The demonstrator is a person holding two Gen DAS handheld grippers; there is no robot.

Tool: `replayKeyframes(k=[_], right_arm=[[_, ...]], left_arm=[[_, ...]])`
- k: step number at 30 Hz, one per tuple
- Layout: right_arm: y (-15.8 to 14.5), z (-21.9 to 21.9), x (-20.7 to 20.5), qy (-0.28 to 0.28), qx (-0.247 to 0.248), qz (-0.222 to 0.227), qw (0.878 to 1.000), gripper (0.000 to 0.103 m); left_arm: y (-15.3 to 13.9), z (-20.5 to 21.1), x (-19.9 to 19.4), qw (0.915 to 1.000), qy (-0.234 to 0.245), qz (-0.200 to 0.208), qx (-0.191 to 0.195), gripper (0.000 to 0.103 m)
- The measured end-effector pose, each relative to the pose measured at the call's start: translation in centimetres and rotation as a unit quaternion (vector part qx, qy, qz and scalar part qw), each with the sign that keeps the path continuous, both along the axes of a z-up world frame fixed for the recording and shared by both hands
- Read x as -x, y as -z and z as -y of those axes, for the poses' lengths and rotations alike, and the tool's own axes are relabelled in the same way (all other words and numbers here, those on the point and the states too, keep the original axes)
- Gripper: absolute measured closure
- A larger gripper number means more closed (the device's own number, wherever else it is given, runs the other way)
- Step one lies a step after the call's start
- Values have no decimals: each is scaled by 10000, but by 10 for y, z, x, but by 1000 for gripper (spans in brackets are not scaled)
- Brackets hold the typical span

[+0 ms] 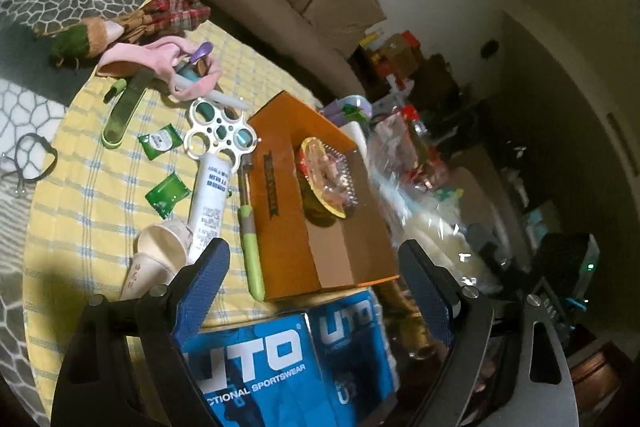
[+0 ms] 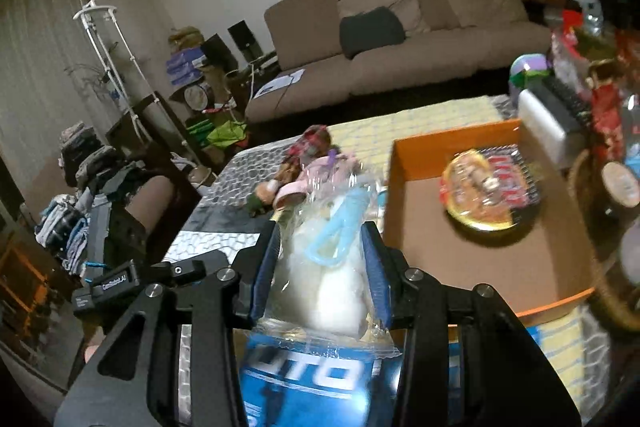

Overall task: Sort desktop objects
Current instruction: 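Carry the clear bag into the box with the right gripper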

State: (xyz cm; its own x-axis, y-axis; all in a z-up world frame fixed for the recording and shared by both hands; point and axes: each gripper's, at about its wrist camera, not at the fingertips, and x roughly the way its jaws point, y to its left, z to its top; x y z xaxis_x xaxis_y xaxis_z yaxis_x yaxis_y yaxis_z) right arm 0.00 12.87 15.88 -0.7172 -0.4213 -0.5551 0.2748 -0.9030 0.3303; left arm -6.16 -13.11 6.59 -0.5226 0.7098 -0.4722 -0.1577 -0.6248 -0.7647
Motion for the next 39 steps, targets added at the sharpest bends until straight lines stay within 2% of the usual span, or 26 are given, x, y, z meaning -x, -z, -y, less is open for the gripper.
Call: replayKeyframes(k=[3, 5, 8, 11, 13, 15, 17, 18, 20, 21, 22, 23, 24, 25, 26, 27, 28, 30, 33, 36, 38, 39], right_arm=[[-2, -15, 9, 76, -204, -29, 9998, 65], [9, -22, 31, 142, -491, 291, 9983, 65], [34, -37, 63, 58, -576, 884, 9944, 68], [40, -63, 71, 72, -309, 1114, 9933, 66], [47, -73, 78, -68, -553, 1368, 9890, 53], [54, -87, 84, -115, -941, 1561, 9832, 49], [67, -101, 92, -181, -1273, 1995, 9714, 44], [74, -106, 94, -196, -1347, 2164, 9668, 41], [87, -117, 100, -192, -1681, 2423, 9553, 40], [93, -122, 102, -187, -1841, 2490, 9507, 40], [94, -128, 103, -104, -1845, 2530, 9497, 41], [92, -136, 101, -26, -1694, 2512, 9530, 41], [84, -146, 95, -24, -1304, 2378, 9625, 41], [78, -151, 92, -15, -1082, 2289, 9674, 41], [71, -158, 85, 19, -820, 2167, 9728, 41], [63, -163, 78, 40, -632, 2055, 9766, 41], [57, -168, 73, 39, -528, 1968, 9790, 41], [49, -173, 65, 56, -406, 1840, 9821, 41], [46, -176, 60, -21, -226, 1827, 9829, 41], [44, -176, 59, -116, -143, 1787, 9837, 41], [48, -176, 60, -195, -98, 1817, 9831, 41], [51, -176, 61, -221, -74, 1839, 9827, 41]], left_arm=[[-4, -21, 9, 9997, 156, 137, 146, 13], [-6, -41, 22, 9984, 272, 291, 412, 13], [-11, -65, 43, 9940, 293, 351, 996, 13], [-17, -79, 48, 9912, 434, 252, 1223, 13], [-19, -90, 51, 9879, 536, 169, 1446, 13], [-17, -102, 54, 9832, 605, 109, 1721, 13], [-15, -113, 55, 9762, 681, -37, 2057, 14], [-15, -122, 56, 9708, 800, -146, 2257, 15], [-15, -145, 59, 9577, 1173, -352, 2604, 16], [-15, -155, 61, 9518, 1368, -423, 2714, 20], [-16, -169, 64, 9424, 1634, -514, 2874, 23], [-16, -184, 67, 9310, 1893, -581, 3066, 33], [-13, -205, 73, 9139, 2247, -598, 3328, 47], [-11, -220, 79, 9028, 2495, -563, 3457, 54], [-4, -239, 87, 8875, 2813, -420, 3626, 60], [3, -256, 93, 8701, 3123, -313, 3800, 60], [8, -267, 94, 8568, 3320, -297, 3933, 60], [26, -294, 97, 8161, 3713, -308, 4419, 60], [55, -321, 99, 7704, 4095, -175, 4883, 60], [77, -336, 98, 7378, 4246, -199, 5244, 60], [84, -341, 98, 7278, 4299, -213, 5339, 60], [87, -342, 99, 7262, 4335, -180, 5333, 60]])
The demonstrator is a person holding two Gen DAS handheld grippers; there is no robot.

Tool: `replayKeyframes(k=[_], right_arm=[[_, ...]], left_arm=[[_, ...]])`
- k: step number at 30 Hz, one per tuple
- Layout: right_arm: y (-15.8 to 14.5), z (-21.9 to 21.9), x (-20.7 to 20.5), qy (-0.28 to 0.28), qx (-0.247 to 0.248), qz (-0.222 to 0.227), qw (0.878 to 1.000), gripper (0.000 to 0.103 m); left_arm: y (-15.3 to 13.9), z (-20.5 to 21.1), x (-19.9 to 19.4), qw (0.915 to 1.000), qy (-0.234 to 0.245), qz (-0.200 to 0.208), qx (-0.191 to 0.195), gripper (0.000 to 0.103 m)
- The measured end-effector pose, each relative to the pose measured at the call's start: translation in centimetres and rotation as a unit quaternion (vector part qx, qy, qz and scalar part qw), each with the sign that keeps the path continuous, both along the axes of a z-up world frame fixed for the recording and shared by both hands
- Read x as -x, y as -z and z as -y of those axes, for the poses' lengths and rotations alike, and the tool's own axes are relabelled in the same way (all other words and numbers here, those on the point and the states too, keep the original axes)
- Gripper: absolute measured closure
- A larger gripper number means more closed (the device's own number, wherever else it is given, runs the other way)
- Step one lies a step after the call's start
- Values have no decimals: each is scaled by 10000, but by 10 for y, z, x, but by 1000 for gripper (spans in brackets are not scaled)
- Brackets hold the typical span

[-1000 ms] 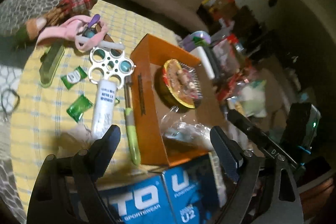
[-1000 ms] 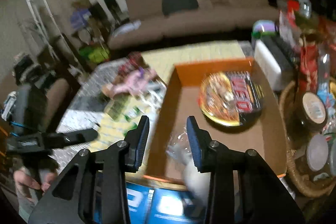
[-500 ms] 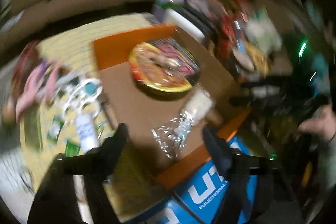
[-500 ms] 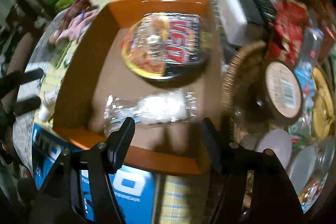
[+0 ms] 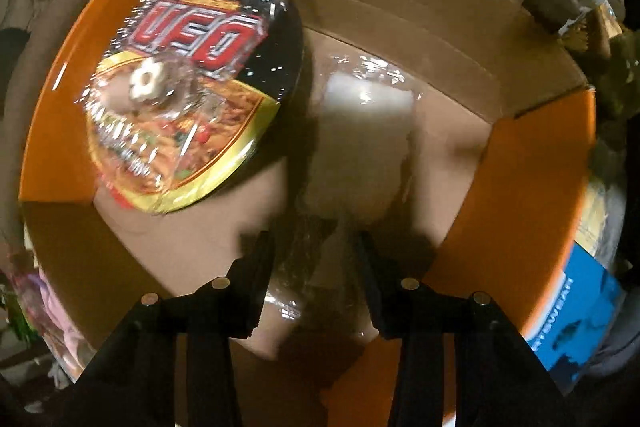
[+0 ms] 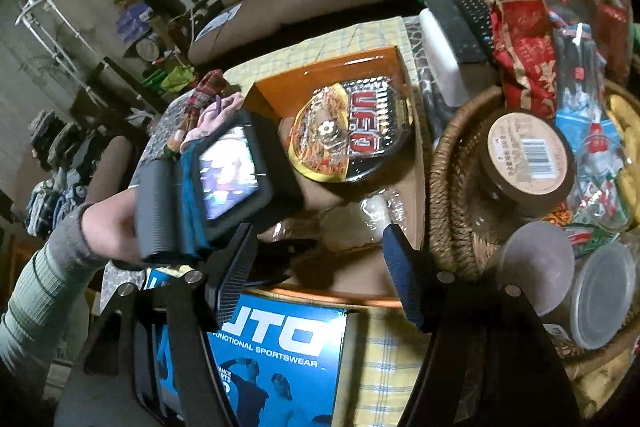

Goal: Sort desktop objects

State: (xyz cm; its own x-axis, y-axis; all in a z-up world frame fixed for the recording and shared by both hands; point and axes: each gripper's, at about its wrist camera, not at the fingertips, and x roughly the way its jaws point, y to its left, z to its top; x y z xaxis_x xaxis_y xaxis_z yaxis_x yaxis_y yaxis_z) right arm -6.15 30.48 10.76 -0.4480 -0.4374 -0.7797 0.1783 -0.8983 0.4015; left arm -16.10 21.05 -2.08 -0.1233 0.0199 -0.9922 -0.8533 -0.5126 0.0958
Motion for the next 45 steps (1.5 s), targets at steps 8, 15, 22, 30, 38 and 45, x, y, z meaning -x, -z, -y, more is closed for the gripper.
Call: replayKeyframes(k=[8, 15, 22, 30, 38, 45], right_arm=[[26, -5, 5, -12, 127, 146, 9998, 41], [31, -12, 3, 121, 243, 219, 9994, 40], [22, -6, -1, 264, 468, 213, 9983, 39], [16, 24, 35, 412, 1665, 178, 9850, 36], [11, 76, 95, 442, 1633, -48, 9856, 36], [34, 73, 112, 594, 1537, 75, 9863, 36]], left_arm=[[6, 9, 5, 9994, -154, 269, -133, 79], [-40, 44, -7, 9929, -576, 147, -1027, 90], [-104, 91, -24, 9783, -1081, -60, -1769, 93], [-125, 158, -9, 8930, -2977, -230, -3368, 93], [-88, 166, 48, 8379, -4250, -278, -3412, 93], [-53, 150, 72, 8369, -4563, -100, -3021, 92]])
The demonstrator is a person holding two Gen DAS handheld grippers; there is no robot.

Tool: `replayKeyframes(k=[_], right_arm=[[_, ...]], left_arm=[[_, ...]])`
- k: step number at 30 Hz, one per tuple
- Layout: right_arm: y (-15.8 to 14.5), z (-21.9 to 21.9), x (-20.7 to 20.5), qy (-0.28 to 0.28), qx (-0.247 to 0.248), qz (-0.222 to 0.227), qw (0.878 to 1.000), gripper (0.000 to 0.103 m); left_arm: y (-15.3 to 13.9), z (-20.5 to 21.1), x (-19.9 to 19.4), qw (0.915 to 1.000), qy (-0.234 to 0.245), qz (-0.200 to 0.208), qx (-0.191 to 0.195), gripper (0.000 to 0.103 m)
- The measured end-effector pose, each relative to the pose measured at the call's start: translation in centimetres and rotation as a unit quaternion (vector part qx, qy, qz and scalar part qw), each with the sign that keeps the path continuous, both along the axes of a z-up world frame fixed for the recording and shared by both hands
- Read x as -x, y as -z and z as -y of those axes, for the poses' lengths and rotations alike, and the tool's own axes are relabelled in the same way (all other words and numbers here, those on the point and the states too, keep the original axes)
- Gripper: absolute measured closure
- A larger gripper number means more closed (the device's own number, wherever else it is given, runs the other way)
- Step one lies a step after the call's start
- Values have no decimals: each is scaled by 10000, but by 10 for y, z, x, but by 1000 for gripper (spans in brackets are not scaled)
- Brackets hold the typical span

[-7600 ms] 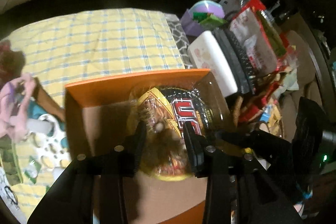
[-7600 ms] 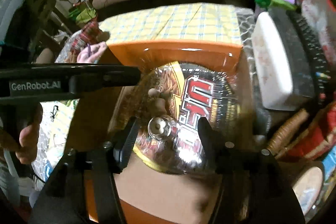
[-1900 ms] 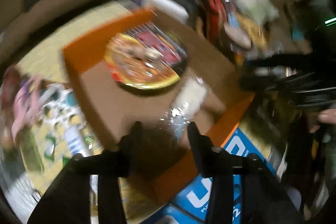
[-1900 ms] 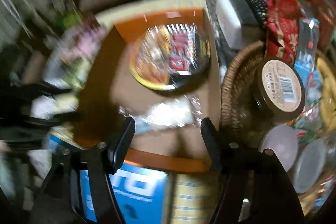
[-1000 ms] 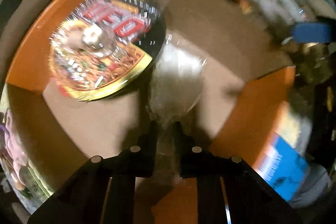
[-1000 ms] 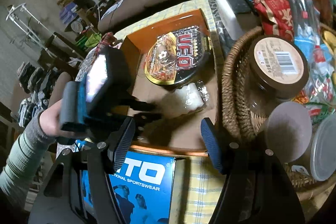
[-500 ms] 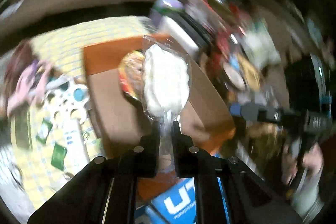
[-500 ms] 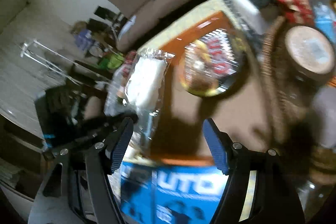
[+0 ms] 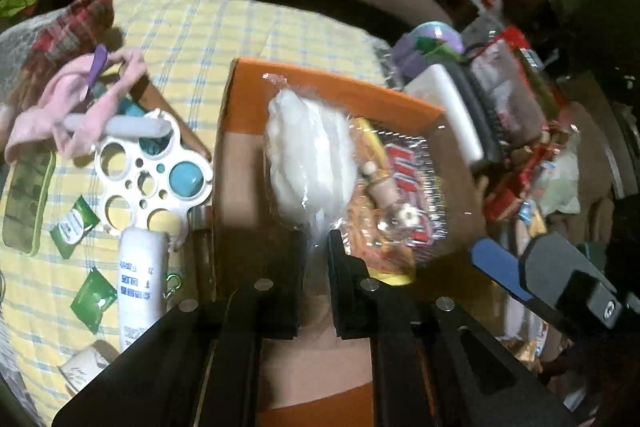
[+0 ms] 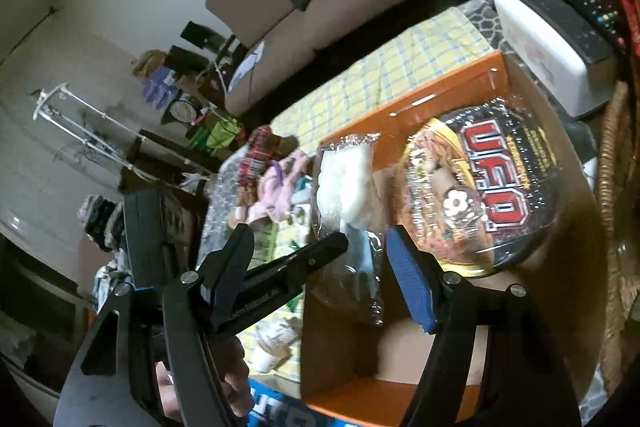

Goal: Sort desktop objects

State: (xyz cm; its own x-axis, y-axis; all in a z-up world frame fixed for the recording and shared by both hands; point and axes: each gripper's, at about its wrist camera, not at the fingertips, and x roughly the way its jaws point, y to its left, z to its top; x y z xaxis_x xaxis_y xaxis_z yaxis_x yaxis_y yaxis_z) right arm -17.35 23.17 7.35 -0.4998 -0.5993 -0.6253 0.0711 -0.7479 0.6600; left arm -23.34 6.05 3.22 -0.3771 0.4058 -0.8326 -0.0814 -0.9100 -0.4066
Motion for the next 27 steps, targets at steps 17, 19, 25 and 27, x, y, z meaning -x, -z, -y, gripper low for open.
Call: replayKeyframes(k=[17, 19, 25, 27], right_arm=[[12, 13, 9, -422, -360, 10, 9985, 65], [11, 14, -1, -554, -519, 11, 9971, 65], [27, 54, -31, -1524, -1765, 449, 9714, 64], [41, 75, -32, -1831, -2134, 654, 9574, 64]], left_arm=[[-8, 15, -11, 9991, -401, -19, -97, 49], [-12, 21, -15, 9988, -423, -21, -257, 49], [-43, 42, -46, 9988, -132, -331, -335, 49], [-48, 47, -58, 9988, -29, -418, -235, 47]])
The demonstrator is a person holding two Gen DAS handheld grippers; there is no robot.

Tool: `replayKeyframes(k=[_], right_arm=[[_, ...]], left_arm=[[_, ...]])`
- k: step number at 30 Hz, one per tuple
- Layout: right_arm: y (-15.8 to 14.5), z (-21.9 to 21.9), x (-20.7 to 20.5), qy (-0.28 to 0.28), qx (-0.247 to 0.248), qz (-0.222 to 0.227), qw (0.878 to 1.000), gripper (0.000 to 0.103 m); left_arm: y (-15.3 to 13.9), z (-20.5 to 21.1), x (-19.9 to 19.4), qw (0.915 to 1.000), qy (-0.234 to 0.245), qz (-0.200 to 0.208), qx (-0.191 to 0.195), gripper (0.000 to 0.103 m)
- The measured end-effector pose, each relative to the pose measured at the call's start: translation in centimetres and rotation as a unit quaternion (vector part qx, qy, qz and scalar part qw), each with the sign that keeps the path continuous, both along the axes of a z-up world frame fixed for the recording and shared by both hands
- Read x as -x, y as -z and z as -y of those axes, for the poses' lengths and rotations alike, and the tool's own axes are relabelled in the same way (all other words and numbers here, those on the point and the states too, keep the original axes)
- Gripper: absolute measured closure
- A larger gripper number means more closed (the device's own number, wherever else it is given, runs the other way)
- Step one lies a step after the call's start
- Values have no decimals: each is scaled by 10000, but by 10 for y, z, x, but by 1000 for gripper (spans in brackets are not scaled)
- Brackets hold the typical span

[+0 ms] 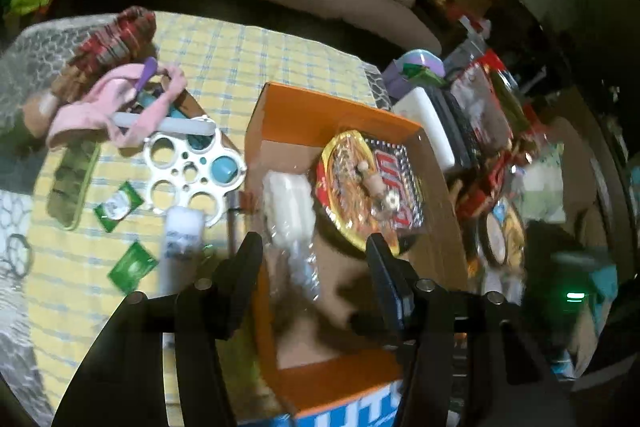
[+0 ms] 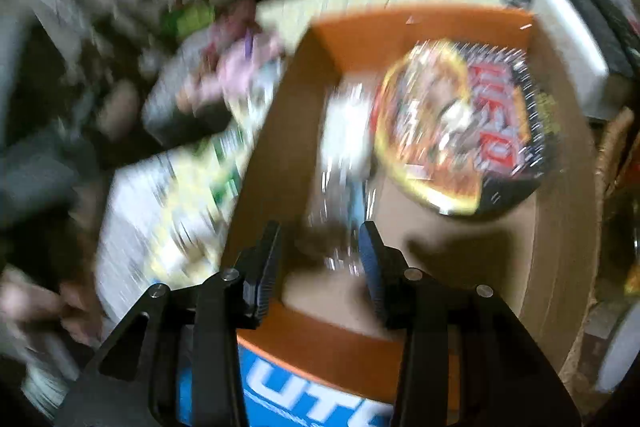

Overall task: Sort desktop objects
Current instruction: 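Lower the clear bag into the box and open the left gripper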

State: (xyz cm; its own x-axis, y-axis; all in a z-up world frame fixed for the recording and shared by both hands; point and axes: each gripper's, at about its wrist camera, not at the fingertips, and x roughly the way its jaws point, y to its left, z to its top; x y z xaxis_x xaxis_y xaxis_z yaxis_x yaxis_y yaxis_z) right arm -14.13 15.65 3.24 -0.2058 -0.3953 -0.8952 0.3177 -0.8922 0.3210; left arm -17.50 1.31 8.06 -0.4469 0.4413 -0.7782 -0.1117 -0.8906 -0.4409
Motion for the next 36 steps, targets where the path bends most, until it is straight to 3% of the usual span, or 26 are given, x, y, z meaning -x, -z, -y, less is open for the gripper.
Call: replayKeyframes(k=[5, 9, 12, 18, 24, 29, 33, 36], right_arm=[[31, 34, 20, -214, -684, 407, 9966, 65], [57, 48, 34, -343, -1242, 753, 9888, 84], [64, 52, 37, -311, -1514, 732, 9853, 86], [59, 55, 49, -124, -1748, 563, 9829, 87], [44, 45, 50, 139, -1277, 416, 9908, 83], [4, 15, 14, 407, -611, 47, 9973, 70], [-30, 1, -12, 572, -452, -324, 9968, 30], [-46, -3, -31, 567, -615, -571, 9949, 23]], left_arm=[[-9, 25, -30, 9996, -95, -249, 92, 46], [-10, 46, -53, 9985, -191, -495, 134, 45], [-3, 57, -58, 9989, -138, -423, -175, 45], [3, 66, -60, 9982, -75, -492, -329, 45], [11, 68, -56, 9991, 29, -411, -131, 38], [18, 55, -61, 9991, 211, -337, -133, 27], [20, 31, -65, 9986, 427, -293, -43, 9], [16, 29, -72, 9985, 474, -267, -66, 8]])
